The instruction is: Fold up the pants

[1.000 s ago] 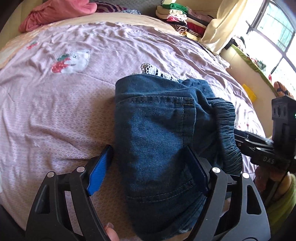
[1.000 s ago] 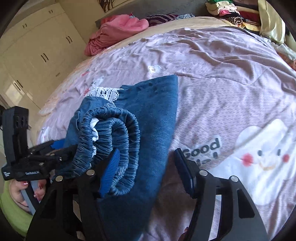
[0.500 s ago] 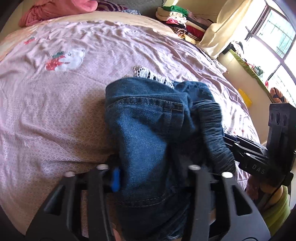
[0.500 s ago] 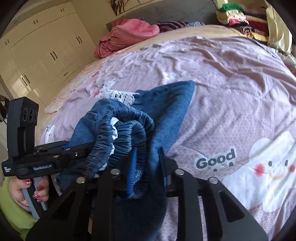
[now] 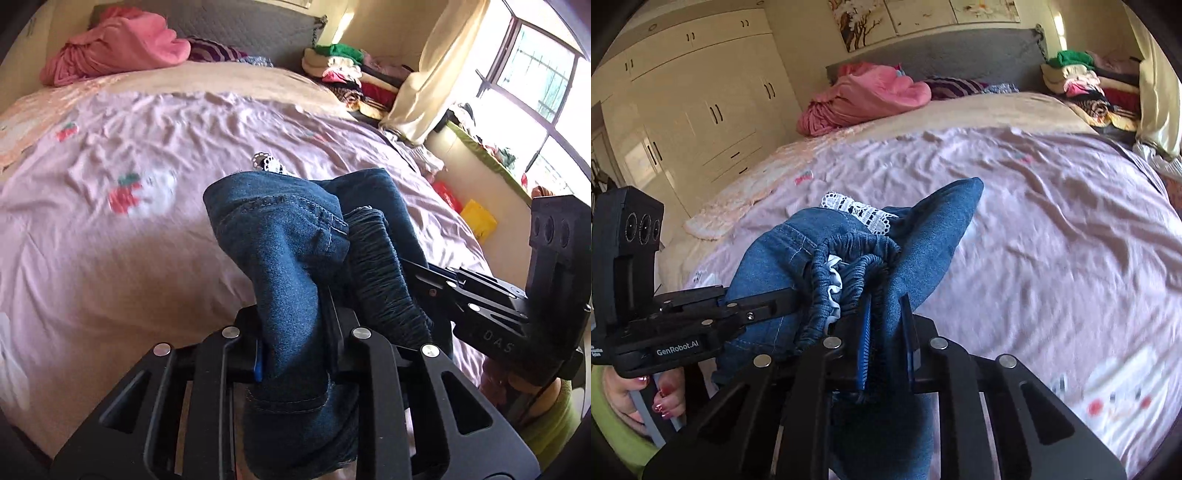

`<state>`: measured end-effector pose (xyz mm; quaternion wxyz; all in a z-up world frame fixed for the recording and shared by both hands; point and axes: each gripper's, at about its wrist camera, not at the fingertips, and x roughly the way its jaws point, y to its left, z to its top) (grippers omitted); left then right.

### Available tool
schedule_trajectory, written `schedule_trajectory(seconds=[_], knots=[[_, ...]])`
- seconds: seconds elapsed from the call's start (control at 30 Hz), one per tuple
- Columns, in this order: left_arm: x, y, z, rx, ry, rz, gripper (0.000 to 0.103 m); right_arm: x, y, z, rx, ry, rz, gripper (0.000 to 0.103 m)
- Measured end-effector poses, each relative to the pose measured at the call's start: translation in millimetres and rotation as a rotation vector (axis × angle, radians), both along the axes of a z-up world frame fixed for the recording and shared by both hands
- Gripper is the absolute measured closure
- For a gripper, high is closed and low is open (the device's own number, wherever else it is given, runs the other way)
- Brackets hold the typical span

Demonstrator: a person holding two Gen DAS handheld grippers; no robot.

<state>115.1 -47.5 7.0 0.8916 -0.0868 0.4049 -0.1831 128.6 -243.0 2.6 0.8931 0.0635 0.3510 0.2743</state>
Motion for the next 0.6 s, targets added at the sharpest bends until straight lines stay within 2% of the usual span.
schedule_trajectory(seconds=[0.3,0.6], knots=[[47,30,19,0.028,-0.033,0.058,0.088,61,36,22,-0.008,-0.013,0.007,0.09],[87,49,15,0.058,-0.032,0.094,0.088,103,61,19,-0.014,0.002,0.021,0.09]])
